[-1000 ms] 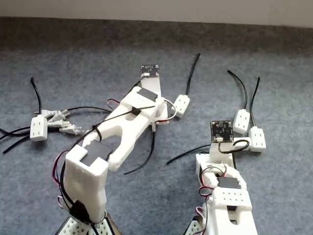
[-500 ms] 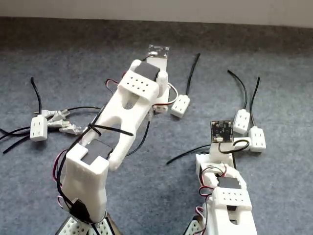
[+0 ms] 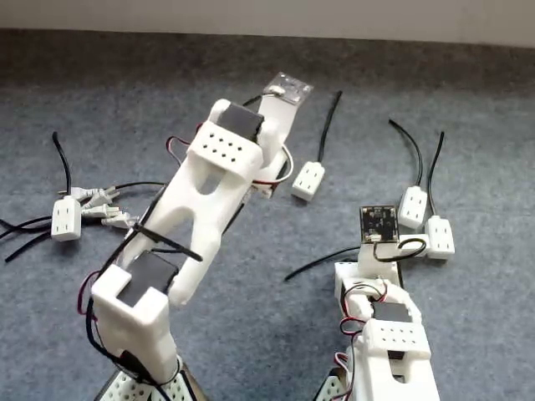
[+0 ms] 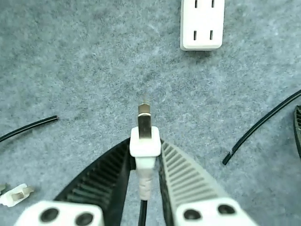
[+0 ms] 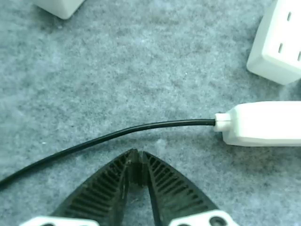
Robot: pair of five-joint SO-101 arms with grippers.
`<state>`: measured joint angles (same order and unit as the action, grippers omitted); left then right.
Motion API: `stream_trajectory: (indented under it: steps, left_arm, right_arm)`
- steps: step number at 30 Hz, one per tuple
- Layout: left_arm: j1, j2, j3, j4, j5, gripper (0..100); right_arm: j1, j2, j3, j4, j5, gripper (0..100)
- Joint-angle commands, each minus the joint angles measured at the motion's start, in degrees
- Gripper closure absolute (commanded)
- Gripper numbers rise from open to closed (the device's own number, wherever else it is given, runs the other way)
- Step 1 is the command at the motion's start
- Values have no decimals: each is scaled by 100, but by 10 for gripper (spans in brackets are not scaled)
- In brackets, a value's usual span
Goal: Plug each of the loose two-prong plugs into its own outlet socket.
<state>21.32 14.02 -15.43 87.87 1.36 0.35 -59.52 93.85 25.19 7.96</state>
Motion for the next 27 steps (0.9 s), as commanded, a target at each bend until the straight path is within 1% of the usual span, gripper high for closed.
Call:
stream_trajectory:
  steps: [1,4,7,9,10,12,14,16,19,21,23,27]
  left_arm:
    - [66,-1218,1341,-1099,-123,995]
    - [31,-2343,2774,-2242,-105,995]
    - [57,-3565,4145,-3376,-97,995]
    - [66,-4303,4998,-4123,-53,995]
    - [66,-4620,5385,-4492,105,995]
    - [40,-5200,6097,-5231,686,995]
    - [40,-5657,6818,-6180,1354,995]
    - [66,-6018,7565,-7209,1758,995]
    - [163,-6334,8514,-8703,1829,995]
    - [189,-6352,8884,-9512,1820,995]
    - [189,-6255,9042,-10075,1811,995]
    - [233,-5947,9095,-10268,1503,995]
  right_arm:
    - [-31,-4,-22,-119,70,982]
    - [-31,-4,-22,-119,132,982]
    - [-48,-4,-22,-119,686,987]
    - [-57,-4,-13,-119,809,988]
    - [-57,-4,-13,-119,791,988]
    - [-57,-4,-13,-119,800,988]
    - [-57,-4,-13,-119,809,991]
    - [-57,-4,-13,-119,809,991]
    - [-57,-4,-13,-101,809,991]
    - [-57,-4,-13,-101,800,991]
    - [-57,-4,-22,-101,791,991]
    - [-57,-13,-171,-303,791,991]
